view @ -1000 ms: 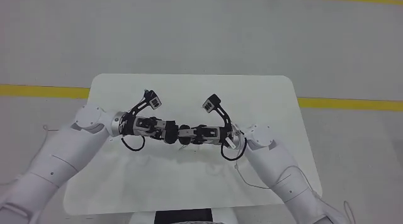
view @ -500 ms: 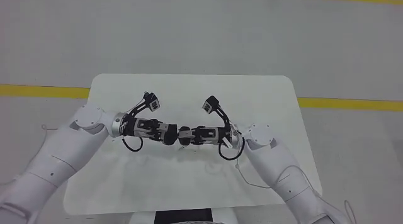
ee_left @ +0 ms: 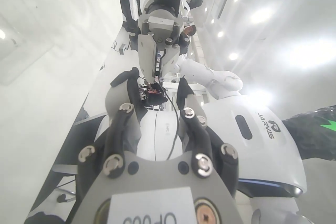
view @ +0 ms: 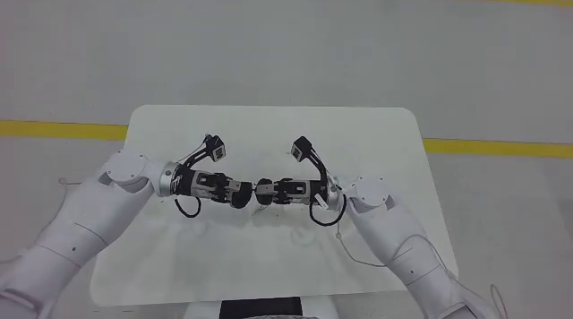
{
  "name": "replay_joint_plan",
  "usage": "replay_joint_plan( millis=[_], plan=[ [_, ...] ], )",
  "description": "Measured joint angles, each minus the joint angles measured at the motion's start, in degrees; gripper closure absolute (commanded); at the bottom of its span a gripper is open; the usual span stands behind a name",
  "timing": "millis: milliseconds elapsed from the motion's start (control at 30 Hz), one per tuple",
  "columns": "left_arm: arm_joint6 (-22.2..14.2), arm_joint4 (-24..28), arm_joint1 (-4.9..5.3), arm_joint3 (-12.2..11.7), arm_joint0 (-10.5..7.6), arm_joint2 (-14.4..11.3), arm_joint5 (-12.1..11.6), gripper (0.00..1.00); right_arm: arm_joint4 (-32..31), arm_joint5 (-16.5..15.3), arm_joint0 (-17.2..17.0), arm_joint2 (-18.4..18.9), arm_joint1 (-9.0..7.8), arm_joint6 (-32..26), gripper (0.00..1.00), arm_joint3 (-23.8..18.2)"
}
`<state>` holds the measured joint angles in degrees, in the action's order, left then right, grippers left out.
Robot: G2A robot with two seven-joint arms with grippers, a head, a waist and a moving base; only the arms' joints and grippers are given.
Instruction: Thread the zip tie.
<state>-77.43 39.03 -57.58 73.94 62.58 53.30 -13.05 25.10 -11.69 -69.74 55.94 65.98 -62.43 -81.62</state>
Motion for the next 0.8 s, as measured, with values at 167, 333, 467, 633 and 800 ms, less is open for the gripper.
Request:
replay_joint_plan(
  millis=[167, 333, 467, 633, 800],
  plan=[
    [0.0, 0.0, 0.14, -0.3, 0.0, 0.1, 0.0, 0.82, -0.3, 0.3, 0.1, -0.1, -0.03, -0.1, 1.0, 0.3],
    [0.0, -0.2, 0.24, -0.3, -0.05, 0.1, 0.2, 0.83, -0.3, 0.4, 0.3, -0.3, 0.0, -0.2, 1.0, 0.6],
    [0.1, -0.3, 0.25, -0.2, -0.25, -0.2, 0.5, 0.84, -0.3, 0.4, 0.6, -0.7, 0.04, -0.8, 1.0, 0.8],
    [0.1, -0.5, 0.18, -0.4, -0.56, -0.7, 0.6, 0.85, -0.3, 0.3, 1.0, -1.2, 0.15, -1.1, 1.0, 1.0],
    [0.1, -0.5, 0.09, -0.7, -0.93, -1.1, 0.7, 0.86, -0.3, 0.4, 1.4, -1.7, 0.28, -1.3, 1.0, 1.3]
  ],
)
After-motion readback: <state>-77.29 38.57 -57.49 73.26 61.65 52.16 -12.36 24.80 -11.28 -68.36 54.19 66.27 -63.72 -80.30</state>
